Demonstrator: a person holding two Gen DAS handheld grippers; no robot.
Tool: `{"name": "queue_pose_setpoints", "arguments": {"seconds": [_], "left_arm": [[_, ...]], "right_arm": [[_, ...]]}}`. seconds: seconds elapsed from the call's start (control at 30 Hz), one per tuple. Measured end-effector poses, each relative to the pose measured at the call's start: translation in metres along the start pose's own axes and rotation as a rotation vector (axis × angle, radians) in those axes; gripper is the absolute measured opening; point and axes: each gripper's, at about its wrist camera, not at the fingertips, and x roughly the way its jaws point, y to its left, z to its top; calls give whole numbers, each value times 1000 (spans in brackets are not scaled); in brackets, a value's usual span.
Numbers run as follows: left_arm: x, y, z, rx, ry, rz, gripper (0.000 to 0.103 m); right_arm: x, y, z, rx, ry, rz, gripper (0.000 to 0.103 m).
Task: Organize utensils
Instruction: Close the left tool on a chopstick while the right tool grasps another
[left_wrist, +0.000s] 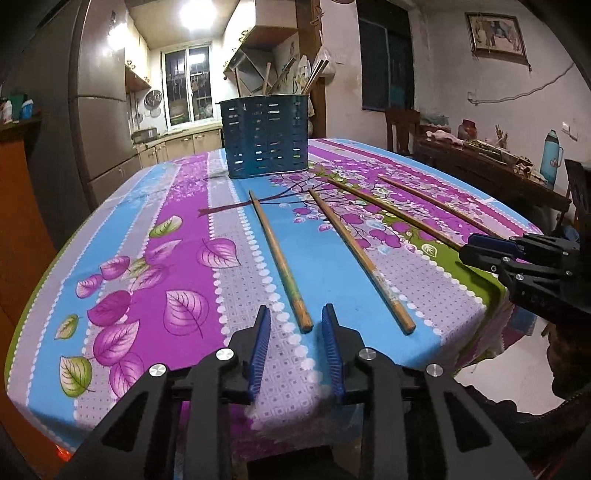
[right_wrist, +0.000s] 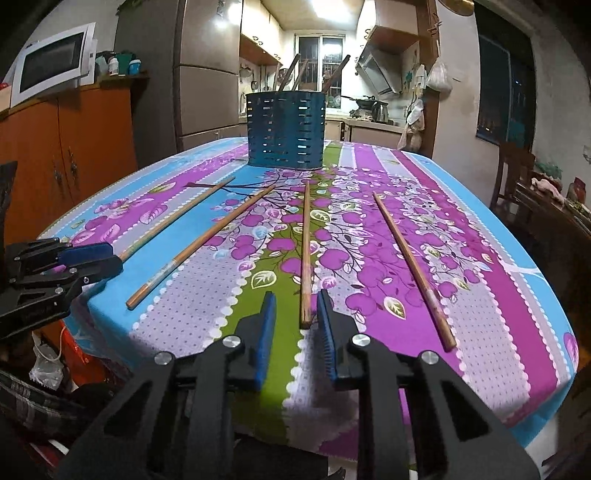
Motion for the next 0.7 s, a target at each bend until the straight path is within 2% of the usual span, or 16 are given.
{"name": "queue_pose_setpoints", "arguments": {"seconds": [0.27, 0.37, 0.57, 0.7], "left_arm": [[1, -2, -2, -8, -28, -1, 26], [2, -2, -3, -6, -36, -1, 26], [2, -2, -6, -19, -53, 3, 22], [1, -5, -9, -6, -72, 23, 22]], "right_arm": [[1, -5, -1, 2, 7, 17, 19], [1, -11, -2, 26, 4, 47, 18], [1, -12, -4, 43, -11, 67, 6], [0, -11, -6, 63, -28, 67, 5]]}}
